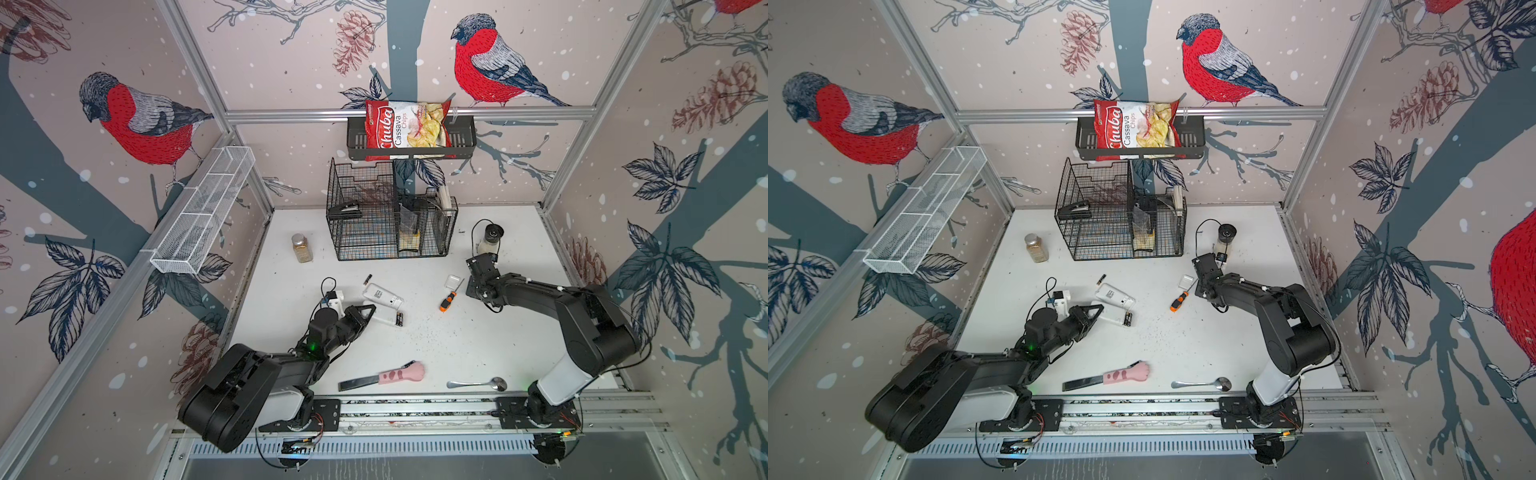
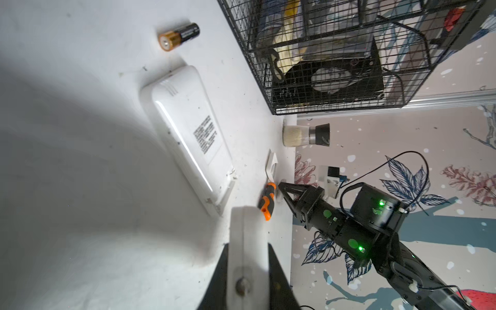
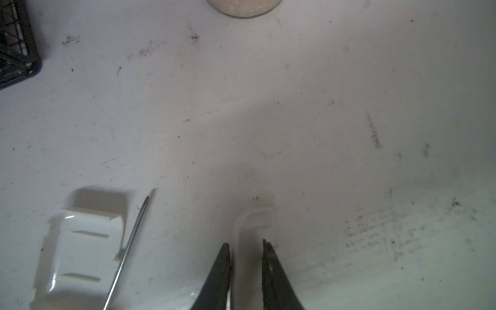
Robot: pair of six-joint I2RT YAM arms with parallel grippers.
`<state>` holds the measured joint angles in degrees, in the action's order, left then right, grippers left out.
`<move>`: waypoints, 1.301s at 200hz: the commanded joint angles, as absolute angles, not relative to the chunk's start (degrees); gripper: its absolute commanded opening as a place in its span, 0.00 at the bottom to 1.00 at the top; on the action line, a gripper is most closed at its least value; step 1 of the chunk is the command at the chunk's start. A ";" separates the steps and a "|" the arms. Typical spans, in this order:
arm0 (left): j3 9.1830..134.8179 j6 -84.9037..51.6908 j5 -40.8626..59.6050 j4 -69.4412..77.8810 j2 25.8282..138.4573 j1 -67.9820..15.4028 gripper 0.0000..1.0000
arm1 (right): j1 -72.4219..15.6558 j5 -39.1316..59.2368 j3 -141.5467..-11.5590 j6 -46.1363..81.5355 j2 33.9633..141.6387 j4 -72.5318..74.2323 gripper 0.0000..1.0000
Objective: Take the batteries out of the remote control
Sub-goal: 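Grasp the screwdriver handle with the right gripper while the left gripper lowers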
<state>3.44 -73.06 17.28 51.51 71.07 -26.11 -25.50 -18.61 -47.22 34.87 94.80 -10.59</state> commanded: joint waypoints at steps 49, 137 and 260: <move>2.44 -71.32 14.12 40.08 68.44 -26.21 0.00 | -25.98 -17.49 -47.33 35.76 91.37 -10.30 0.39; 1.25 -71.55 12.41 36.95 67.48 -26.28 0.19 | -28.12 -17.59 -47.64 36.46 86.36 -11.45 0.42; 3.66 -68.74 2.53 3.89 47.90 -26.28 0.52 | -33.71 -18.41 -50.36 38.12 84.37 -13.73 0.45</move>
<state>2.42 -70.50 6.24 17.56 50.30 -26.33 -32.40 -17.54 -49.58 36.64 84.95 -11.70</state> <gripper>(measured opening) 0.513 0.444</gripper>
